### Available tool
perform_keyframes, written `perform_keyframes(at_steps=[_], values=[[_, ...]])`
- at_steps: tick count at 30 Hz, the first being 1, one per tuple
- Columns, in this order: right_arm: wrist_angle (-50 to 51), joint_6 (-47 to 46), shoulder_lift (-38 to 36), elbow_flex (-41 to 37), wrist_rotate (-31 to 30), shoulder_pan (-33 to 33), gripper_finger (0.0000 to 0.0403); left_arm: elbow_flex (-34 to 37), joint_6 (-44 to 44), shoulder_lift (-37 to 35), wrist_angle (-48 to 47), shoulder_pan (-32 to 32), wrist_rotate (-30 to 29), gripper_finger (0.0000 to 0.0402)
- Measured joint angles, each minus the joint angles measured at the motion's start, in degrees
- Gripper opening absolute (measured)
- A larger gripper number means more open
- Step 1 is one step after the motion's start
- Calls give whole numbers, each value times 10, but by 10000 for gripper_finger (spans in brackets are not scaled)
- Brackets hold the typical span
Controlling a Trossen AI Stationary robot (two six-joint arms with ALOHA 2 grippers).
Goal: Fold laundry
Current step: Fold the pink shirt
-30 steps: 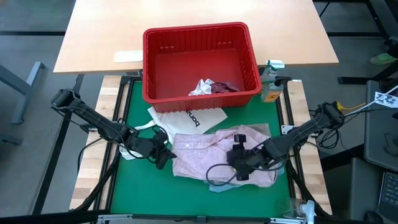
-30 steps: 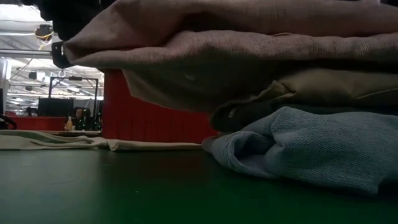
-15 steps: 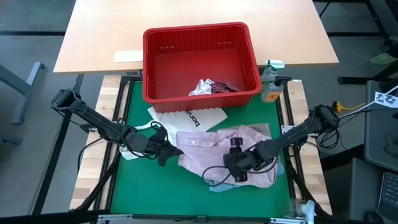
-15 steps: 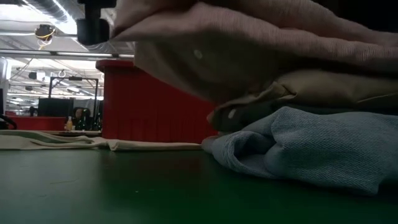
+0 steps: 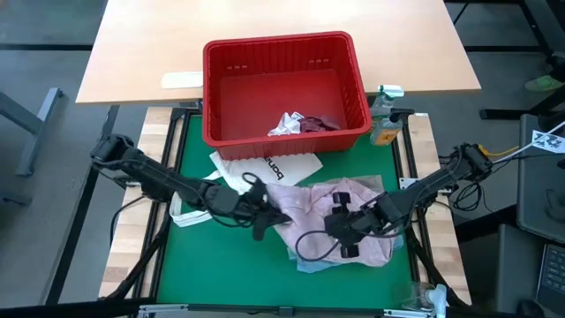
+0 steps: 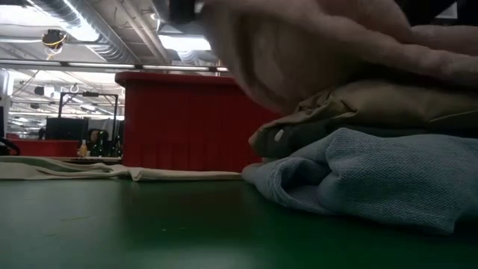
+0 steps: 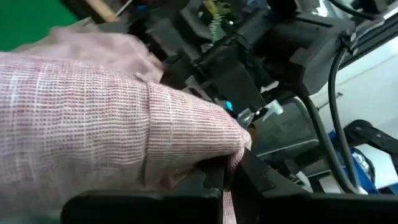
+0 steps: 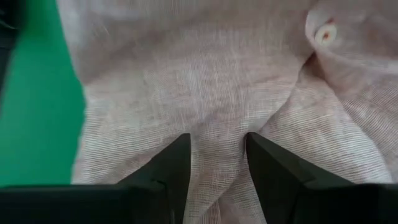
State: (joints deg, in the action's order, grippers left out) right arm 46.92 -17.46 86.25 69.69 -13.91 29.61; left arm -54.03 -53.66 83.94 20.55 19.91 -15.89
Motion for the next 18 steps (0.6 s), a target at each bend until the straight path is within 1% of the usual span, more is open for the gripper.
perform_keyframes(at_steps=[5, 13, 18], values=[[12, -1, -52, 0, 32, 1, 156, -96, 17, 77, -5, -21, 64, 5], [62, -4, -166, 0, 30, 0, 156, -229, 17, 208, -6, -53, 162, 7], [75, -18, -232, 0, 13, 0, 156, -313, 18, 280, -6, -70, 205, 8]])
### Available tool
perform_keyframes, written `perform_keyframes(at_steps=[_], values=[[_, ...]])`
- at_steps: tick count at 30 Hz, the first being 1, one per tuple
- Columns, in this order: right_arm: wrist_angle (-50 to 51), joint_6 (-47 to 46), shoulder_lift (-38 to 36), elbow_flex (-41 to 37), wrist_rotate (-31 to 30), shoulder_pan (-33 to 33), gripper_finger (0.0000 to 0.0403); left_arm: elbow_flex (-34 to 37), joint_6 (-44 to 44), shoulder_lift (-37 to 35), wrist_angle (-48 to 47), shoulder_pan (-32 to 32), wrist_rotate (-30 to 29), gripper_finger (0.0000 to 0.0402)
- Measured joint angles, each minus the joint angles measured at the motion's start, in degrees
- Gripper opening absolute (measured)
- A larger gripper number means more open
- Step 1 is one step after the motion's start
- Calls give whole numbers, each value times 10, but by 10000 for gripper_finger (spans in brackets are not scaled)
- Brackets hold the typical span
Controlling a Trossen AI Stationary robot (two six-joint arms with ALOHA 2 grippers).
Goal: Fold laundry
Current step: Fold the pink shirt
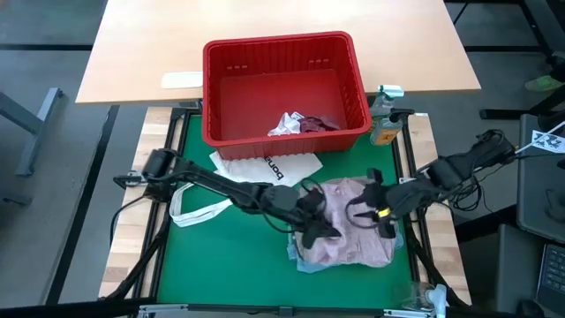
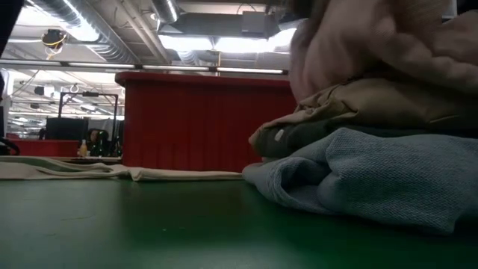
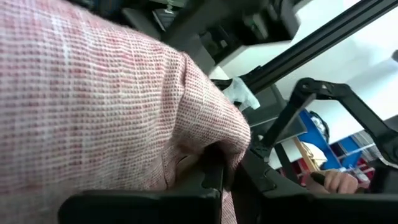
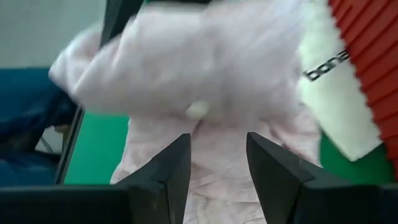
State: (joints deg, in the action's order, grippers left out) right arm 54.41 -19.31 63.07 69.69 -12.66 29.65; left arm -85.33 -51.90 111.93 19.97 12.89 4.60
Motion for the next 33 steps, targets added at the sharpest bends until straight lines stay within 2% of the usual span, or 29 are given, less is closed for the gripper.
perform_keyframes(at_steps=[7, 16, 25, 33], values=[[1, 0, -57, 0, -19, 0, 156, -114, 0, 96, 0, -14, 38, 8], [2, 0, -73, 0, -32, 0, 156, -205, 0, 184, 3, -22, 38, 9], [2, 3, -74, 0, -32, 0, 156, -230, 8, 210, 5, -19, -22, 9], [2, 3, -73, 0, -32, -1, 156, -230, 112, 210, 18, -8, -85, 9]])
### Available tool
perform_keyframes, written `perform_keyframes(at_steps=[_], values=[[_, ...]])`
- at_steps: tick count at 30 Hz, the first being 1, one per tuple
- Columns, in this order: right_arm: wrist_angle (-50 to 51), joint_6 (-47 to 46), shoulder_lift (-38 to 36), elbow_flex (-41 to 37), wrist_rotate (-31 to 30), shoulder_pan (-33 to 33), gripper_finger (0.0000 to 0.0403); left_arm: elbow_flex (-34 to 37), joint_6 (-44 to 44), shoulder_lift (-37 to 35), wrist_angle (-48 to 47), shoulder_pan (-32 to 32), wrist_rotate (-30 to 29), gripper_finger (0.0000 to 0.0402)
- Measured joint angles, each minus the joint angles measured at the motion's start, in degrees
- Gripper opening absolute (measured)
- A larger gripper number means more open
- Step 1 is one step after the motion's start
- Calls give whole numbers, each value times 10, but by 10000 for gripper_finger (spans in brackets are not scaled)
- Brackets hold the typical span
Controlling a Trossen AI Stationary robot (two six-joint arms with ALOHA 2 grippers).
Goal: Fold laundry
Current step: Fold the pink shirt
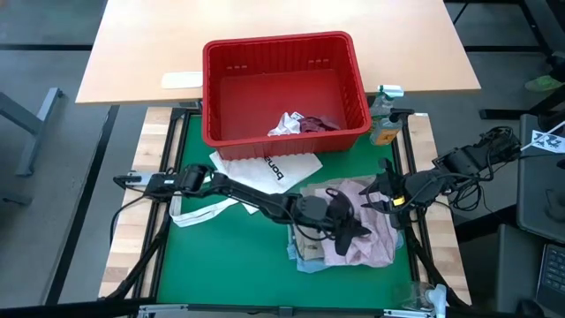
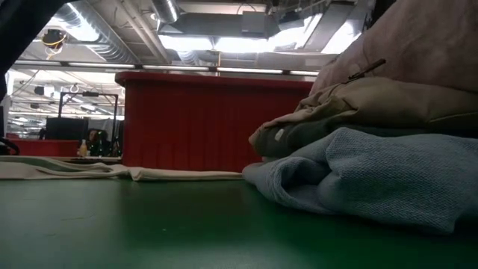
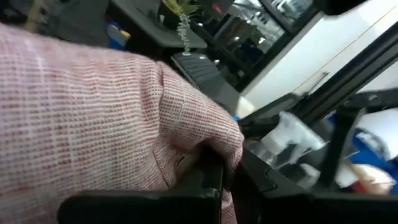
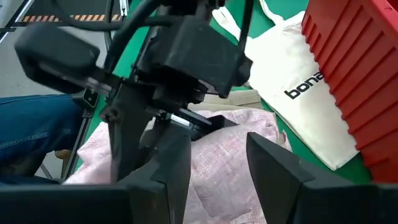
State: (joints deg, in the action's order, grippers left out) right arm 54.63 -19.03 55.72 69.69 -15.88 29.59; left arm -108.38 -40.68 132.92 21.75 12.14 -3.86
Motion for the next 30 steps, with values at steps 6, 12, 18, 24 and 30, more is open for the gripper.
perform_keyframes(at_steps=[6, 12, 18, 24, 30], values=[[0, 0, 0, 0, 0, 0, 156, 0, 84, 0, -1, 10, -46, 13], [0, -1, 0, 0, 0, 0, 156, 0, 157, 0, -1, 17, -45, 58], [0, -2, 0, 0, 0, 0, 156, 0, 176, 0, 0, 17, -44, 114], [0, -21, 0, 0, 11, 0, 156, 0, 280, 0, 22, 17, -42, 144], [2, -105, 0, 0, 97, 0, 156, 1, 356, -16, 8, 19, -36, 146]])
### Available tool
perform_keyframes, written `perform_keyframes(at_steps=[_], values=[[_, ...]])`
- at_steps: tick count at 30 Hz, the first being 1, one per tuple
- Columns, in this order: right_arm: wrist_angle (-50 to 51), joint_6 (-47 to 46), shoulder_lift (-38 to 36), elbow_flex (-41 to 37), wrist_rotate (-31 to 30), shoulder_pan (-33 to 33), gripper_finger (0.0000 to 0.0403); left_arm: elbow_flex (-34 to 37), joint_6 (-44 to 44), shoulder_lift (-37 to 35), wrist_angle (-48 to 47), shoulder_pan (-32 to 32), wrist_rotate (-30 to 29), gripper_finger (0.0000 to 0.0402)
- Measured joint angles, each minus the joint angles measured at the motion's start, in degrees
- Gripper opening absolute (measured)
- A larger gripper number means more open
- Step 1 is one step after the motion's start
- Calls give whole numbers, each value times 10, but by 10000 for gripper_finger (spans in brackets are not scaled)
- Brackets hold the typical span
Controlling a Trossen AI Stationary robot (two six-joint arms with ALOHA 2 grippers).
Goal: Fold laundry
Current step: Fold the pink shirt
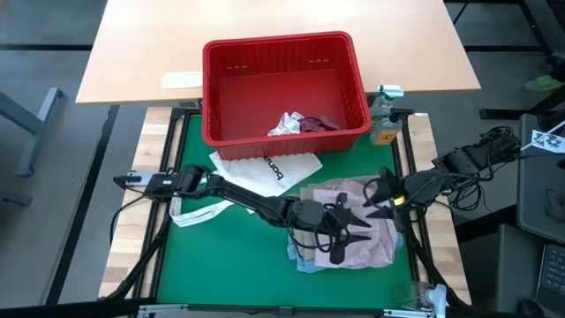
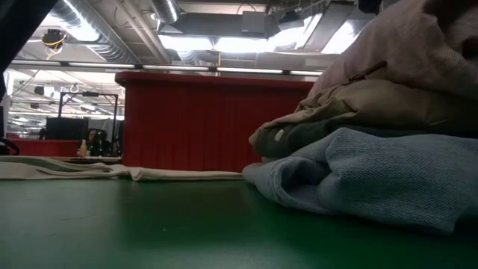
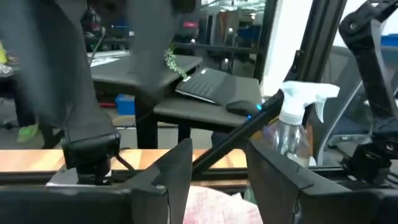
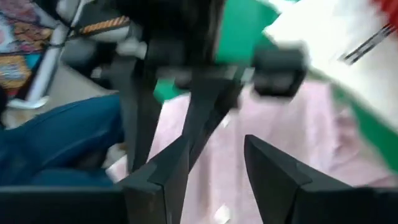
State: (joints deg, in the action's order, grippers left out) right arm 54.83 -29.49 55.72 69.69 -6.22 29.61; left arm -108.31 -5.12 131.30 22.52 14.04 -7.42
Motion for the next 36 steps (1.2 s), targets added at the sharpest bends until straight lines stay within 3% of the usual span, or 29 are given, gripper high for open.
perform_keyframes(at_steps=[7, 12, 17, 23, 31, 36], values=[[58, -90, 0, 0, 89, 1, 156, 0, 13, -55, -143, -1, -6, 130], [87, -169, 1, 0, 95, 1, 156, 0, 12, -85, -258, -3, -8, 117], [137, -315, 1, 0, 68, 1, 156, 0, 12, -93, -333, -3, -9, 108], [248, -395, 13, 0, 20, 0, 156, 0, 11, -93, -372, 0, -9, 98], [230, -399, 30, 0, 9, 0, 156, 0, 10, -91, -374, 0, -9, 96], [214, -399, 61, 0, 49, 1, 156, 0, 10, -91, -374, 1, -9, 96]])
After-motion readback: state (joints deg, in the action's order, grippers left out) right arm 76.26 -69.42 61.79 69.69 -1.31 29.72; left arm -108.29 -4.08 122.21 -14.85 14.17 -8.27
